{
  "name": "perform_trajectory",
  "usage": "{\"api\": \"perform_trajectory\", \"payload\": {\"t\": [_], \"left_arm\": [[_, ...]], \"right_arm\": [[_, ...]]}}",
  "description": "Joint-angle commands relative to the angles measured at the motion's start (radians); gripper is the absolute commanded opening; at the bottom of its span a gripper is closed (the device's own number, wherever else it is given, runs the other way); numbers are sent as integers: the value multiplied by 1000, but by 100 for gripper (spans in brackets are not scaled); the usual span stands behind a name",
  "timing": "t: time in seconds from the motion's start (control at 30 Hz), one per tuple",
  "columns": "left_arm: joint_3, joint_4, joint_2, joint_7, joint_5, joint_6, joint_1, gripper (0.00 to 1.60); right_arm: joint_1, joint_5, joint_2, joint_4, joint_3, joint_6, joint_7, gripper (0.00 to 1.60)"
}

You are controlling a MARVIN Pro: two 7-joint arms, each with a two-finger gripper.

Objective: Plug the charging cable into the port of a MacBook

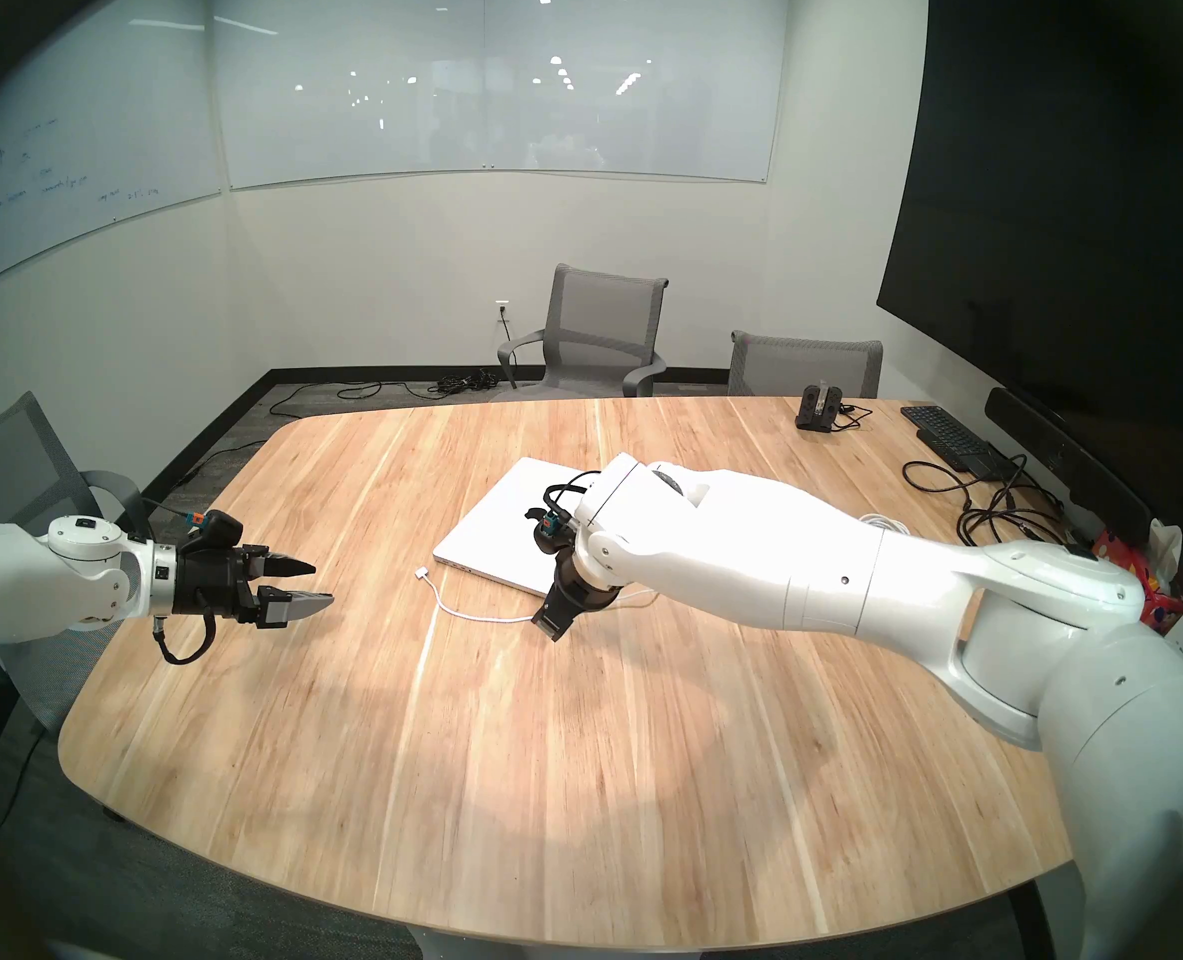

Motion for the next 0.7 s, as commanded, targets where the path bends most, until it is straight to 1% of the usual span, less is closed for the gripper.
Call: {"api": "perform_trajectory", "payload": {"t": [0.0,0.3,0.37,0.67], "left_arm": [[-11,0,-2,0,-2,-2,-12,160],[-11,0,-2,0,-3,-2,-12,160],[-11,0,-2,0,-3,-2,-12,160],[-10,0,-2,0,-3,-2,-12,160]], "right_arm": [[14,-3,0,-1,7,-2,2,160],[14,-3,0,-1,7,-2,2,160],[19,-5,11,-5,4,-22,33,160],[49,-30,50,-28,-13,-62,144,160]]}}
